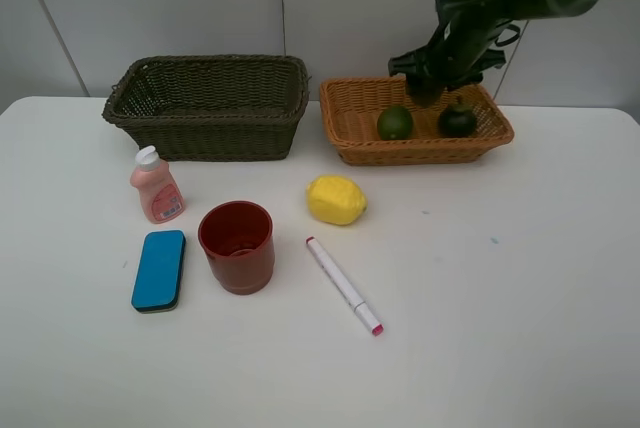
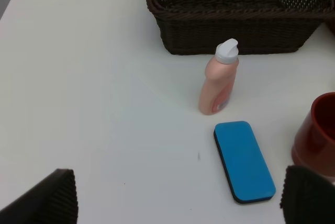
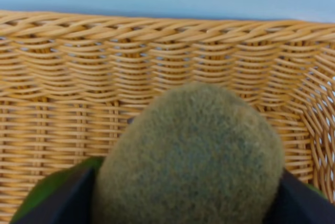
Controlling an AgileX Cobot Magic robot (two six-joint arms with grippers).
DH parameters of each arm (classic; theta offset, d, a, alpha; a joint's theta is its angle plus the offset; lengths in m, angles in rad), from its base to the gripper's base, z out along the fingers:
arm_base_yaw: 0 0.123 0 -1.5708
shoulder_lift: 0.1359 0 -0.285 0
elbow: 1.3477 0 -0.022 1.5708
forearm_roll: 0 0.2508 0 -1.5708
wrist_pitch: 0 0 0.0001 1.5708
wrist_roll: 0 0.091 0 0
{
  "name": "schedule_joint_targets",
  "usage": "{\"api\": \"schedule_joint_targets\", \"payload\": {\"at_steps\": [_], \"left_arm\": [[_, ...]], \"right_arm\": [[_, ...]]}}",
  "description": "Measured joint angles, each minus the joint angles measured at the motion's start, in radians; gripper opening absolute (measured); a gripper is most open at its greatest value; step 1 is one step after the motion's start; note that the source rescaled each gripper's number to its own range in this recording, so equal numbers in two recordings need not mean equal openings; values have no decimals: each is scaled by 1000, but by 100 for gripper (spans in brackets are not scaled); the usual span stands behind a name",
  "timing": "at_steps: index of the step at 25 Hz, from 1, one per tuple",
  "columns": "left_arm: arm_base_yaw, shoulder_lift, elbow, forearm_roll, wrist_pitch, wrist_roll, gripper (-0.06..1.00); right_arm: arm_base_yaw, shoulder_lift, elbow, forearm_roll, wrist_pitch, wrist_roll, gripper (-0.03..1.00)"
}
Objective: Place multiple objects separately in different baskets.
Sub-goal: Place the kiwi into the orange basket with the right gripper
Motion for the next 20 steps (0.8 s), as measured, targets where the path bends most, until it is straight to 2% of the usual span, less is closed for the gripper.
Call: {"api": "schedule_joint_targets", "payload": {"at_steps": [13,17,20], "left_arm": [[0,0,0,0,0,0,100],[0,0,0,0,0,0,100],[0,0,0,0,0,0,100]], "right_arm": [[0,0,-1,34,20,0,64],[0,0,-1,34,31,0,92],[0,0,-1,35,35,0,98]]}}
